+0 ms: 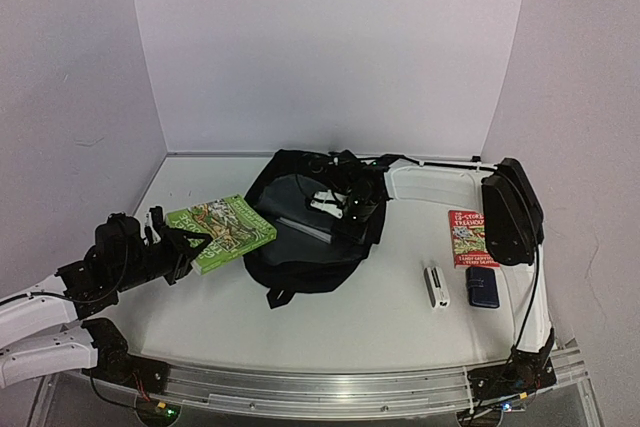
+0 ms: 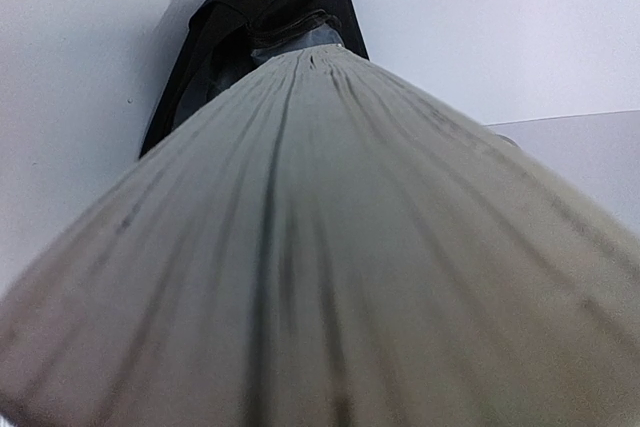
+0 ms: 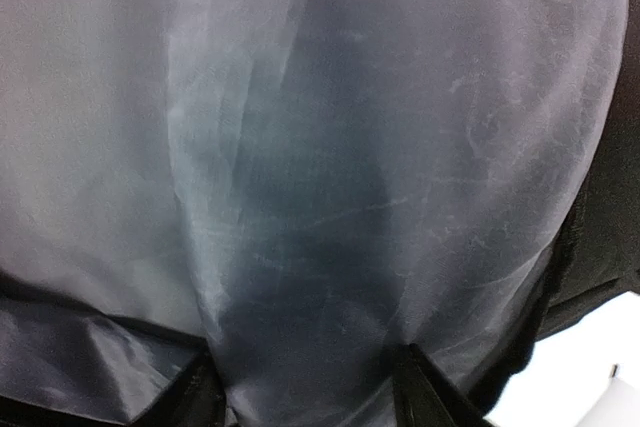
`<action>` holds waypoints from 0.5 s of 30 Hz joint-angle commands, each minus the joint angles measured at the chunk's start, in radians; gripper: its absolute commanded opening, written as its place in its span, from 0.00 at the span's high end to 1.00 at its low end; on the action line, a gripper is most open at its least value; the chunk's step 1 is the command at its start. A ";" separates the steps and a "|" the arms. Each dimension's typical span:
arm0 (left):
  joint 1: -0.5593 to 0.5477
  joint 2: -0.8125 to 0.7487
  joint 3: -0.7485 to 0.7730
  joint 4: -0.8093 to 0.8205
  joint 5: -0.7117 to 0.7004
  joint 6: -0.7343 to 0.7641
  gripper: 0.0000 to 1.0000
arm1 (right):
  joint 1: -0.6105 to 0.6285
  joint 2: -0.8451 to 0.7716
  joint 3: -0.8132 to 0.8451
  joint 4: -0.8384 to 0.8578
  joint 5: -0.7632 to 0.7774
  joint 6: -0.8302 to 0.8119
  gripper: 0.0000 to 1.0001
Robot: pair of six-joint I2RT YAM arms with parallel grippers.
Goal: Pack the student bag
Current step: Place the book in the student bag.
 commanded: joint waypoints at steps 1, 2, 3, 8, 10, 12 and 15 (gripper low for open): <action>0.005 -0.023 0.025 0.089 -0.005 0.011 1.00 | 0.001 -0.050 -0.019 -0.045 0.062 -0.006 0.61; 0.005 -0.026 0.025 0.087 -0.005 0.011 1.00 | 0.000 -0.059 -0.017 -0.045 0.066 -0.001 0.67; 0.005 -0.028 0.025 0.084 -0.005 0.012 1.00 | 0.001 -0.069 -0.017 -0.045 0.068 0.005 0.72; 0.005 -0.019 0.024 0.079 0.020 0.021 1.00 | 0.001 -0.130 0.009 -0.091 -0.006 0.073 1.00; 0.004 -0.005 0.030 0.086 0.042 0.041 1.00 | 0.001 -0.157 0.025 -0.125 -0.076 0.120 1.00; 0.004 0.016 0.041 0.091 0.084 0.061 1.00 | 0.001 -0.182 0.039 -0.138 -0.143 0.164 1.00; 0.005 0.065 0.043 0.147 0.154 0.079 1.00 | 0.001 -0.215 0.052 -0.137 -0.213 0.238 1.00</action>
